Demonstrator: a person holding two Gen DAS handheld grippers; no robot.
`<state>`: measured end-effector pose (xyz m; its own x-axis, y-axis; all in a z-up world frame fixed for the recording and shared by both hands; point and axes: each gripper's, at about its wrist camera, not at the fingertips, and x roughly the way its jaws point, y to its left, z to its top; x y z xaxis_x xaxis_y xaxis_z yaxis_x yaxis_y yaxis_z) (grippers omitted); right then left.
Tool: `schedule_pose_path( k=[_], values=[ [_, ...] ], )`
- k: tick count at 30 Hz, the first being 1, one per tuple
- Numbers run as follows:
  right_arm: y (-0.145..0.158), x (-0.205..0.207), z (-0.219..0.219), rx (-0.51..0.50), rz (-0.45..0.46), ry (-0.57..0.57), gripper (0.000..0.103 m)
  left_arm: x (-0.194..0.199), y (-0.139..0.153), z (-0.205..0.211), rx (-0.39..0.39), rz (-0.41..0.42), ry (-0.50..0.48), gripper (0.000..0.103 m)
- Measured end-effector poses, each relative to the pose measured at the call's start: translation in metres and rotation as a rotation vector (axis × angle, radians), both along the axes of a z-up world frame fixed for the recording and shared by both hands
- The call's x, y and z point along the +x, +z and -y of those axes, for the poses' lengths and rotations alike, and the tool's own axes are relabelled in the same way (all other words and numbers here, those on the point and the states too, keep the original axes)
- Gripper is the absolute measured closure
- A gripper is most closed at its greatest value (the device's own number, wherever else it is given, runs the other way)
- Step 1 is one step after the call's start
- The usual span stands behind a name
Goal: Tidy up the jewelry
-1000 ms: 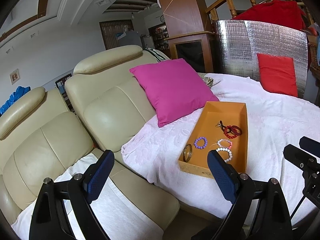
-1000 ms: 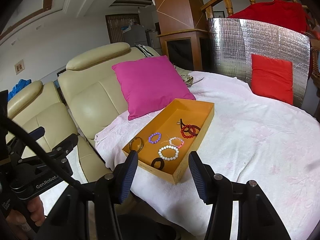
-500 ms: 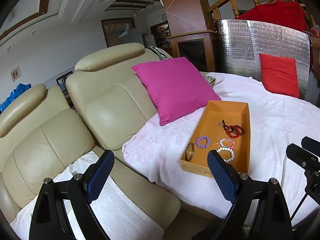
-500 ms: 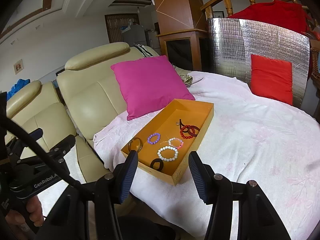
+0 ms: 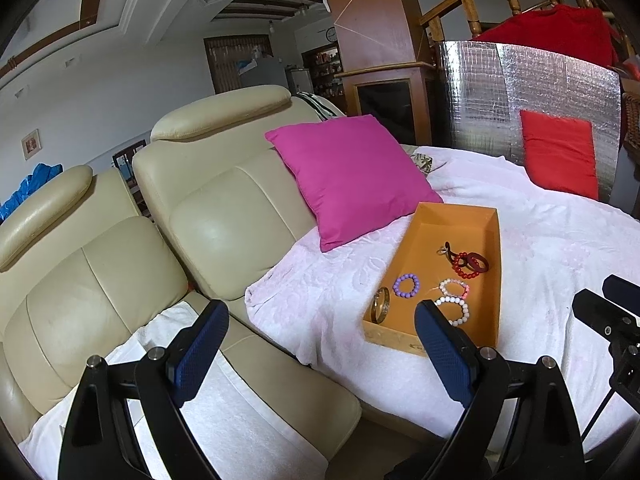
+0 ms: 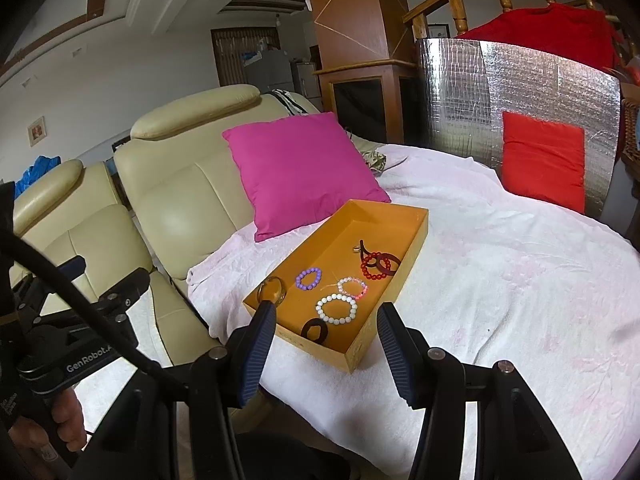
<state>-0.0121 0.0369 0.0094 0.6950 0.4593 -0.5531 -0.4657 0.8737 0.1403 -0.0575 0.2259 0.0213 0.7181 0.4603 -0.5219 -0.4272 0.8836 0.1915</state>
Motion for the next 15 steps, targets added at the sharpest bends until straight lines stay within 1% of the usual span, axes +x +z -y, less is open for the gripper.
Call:
schedule_pose_path(
  k=[15],
  values=[
    [-0.004, 0.001, -0.007, -0.01, -0.005, -0.003, 0.046, 0.001, -0.009, -0.012, -0.02, -0.017, 0.014, 0.009]
  ],
)
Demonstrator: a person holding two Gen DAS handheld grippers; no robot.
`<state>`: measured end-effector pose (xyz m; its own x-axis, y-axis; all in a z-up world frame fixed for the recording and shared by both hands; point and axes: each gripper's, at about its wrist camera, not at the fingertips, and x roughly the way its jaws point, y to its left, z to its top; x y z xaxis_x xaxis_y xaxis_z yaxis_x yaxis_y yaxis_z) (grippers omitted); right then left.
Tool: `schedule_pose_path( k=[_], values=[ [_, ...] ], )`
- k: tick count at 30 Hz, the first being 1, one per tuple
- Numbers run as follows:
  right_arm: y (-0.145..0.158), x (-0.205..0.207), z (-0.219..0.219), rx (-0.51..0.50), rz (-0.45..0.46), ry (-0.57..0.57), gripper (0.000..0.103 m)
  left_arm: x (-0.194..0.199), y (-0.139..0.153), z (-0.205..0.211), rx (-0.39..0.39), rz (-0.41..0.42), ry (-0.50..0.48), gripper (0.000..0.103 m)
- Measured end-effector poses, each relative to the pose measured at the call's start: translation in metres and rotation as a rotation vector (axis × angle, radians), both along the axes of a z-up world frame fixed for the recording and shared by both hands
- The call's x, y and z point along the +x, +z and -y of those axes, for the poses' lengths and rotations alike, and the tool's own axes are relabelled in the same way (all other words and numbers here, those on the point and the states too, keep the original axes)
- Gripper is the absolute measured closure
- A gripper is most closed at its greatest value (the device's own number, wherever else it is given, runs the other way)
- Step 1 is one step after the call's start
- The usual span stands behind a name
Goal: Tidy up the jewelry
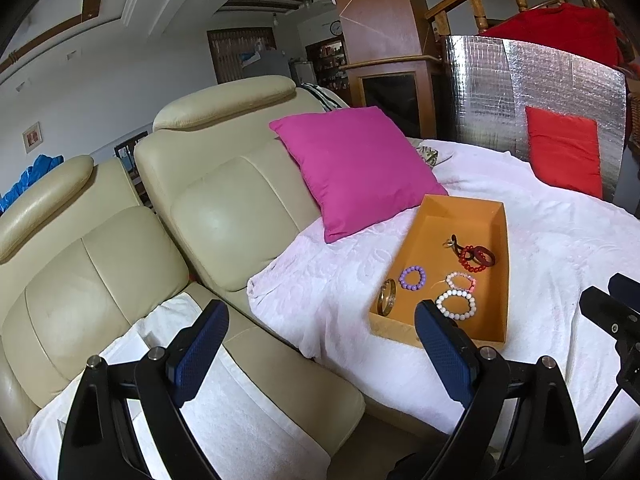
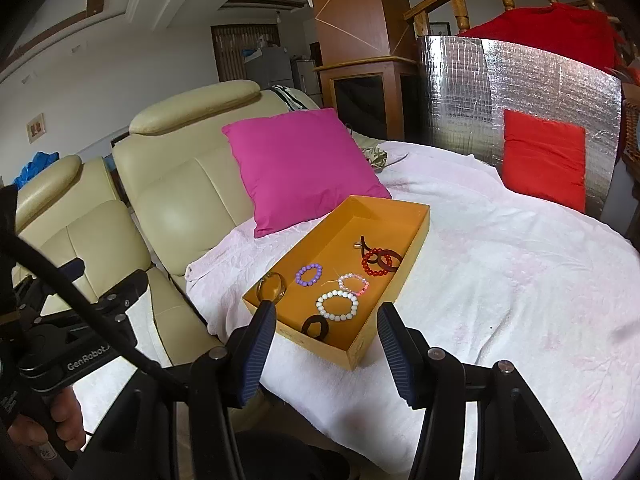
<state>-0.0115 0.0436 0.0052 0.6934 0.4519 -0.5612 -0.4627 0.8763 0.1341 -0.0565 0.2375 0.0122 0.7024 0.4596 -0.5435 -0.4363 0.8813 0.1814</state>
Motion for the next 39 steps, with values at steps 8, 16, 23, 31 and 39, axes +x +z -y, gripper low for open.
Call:
schedule_pose_path(
  k=[8, 16, 23, 31, 39],
  values=[
    [-0.002, 0.002, -0.004, -0.003, 0.0, 0.006, 0.046, 0.002, -0.004, -0.008, -0.009, -0.006, 0.009, 0.009],
    [-0.007, 0.008, -0.005, -0.013, 0.002, 0.009, 0.045, 0.01, -0.011, -0.007, -0.003, -0.024, 0.006, 0.009],
    [-0.009, 0.019, -0.007, -0.02, 0.003, 0.011, 0.045, 0.019, -0.018, -0.009, 0.002, -0.047, 0.011, 0.009],
    [-0.014, 0.04, -0.01, -0.03, -0.011, 0.016, 0.045, 0.033, -0.026, -0.014, -0.003, -0.07, 0.028, 0.009],
    [-0.025, 0.059, -0.017, -0.035, -0.035, 0.04, 0.045, 0.044, -0.032, -0.015, 0.005, -0.092, 0.054, 0.009]
  ],
)
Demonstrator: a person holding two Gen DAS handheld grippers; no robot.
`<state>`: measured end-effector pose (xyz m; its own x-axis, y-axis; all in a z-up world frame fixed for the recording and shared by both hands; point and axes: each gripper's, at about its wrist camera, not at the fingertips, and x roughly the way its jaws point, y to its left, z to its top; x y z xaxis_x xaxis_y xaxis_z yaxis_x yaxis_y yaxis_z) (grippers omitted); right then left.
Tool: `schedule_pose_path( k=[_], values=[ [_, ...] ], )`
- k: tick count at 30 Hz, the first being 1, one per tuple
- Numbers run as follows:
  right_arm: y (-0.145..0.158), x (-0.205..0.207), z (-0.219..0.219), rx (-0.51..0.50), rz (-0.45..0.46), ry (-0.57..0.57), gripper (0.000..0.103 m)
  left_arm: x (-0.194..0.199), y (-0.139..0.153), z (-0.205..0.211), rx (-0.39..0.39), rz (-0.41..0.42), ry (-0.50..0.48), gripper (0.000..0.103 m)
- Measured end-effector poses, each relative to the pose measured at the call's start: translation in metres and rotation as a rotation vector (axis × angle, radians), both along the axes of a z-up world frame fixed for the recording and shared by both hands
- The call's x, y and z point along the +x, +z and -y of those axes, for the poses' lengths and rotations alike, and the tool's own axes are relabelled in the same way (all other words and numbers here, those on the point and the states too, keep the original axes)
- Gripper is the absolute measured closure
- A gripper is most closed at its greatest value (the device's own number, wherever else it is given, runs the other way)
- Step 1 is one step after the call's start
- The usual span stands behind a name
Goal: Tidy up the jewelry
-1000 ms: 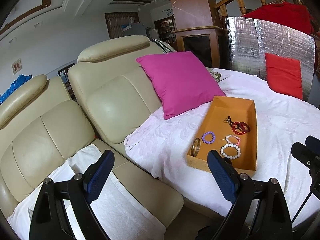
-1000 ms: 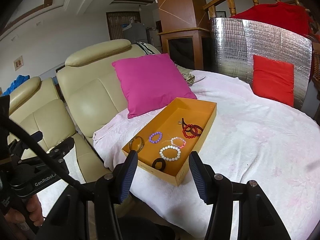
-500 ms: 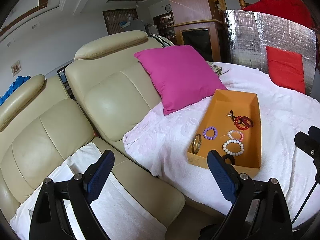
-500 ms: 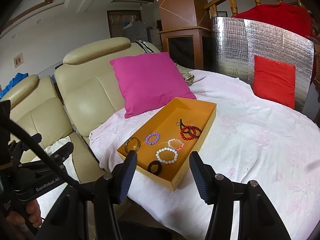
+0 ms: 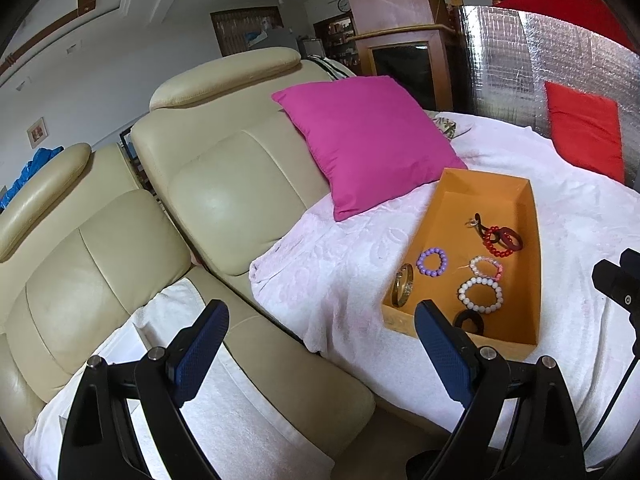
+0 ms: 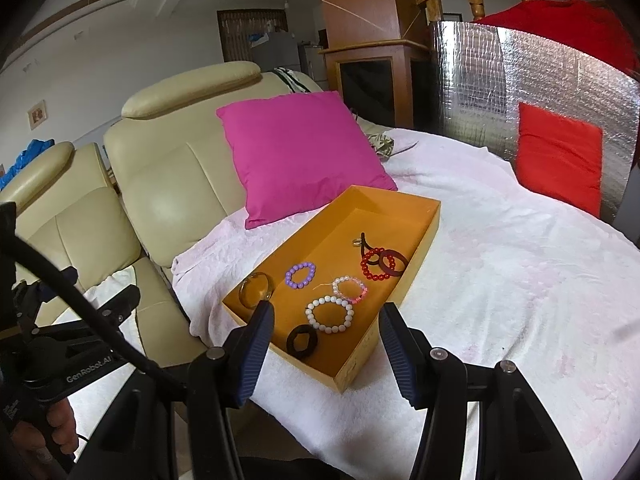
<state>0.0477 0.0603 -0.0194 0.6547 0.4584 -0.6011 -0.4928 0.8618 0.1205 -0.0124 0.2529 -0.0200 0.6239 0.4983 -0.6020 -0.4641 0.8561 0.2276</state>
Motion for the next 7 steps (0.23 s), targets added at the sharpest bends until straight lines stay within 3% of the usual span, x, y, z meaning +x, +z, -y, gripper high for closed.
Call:
schedule_pose_path(
  k=[7],
  values=[
    [-0.003, 0.012, 0.02, 0.045, -0.002, -0.022, 0.045, 0.017, 0.002, 0.029, 0.053, -0.011, -0.043, 0.009]
  ],
)
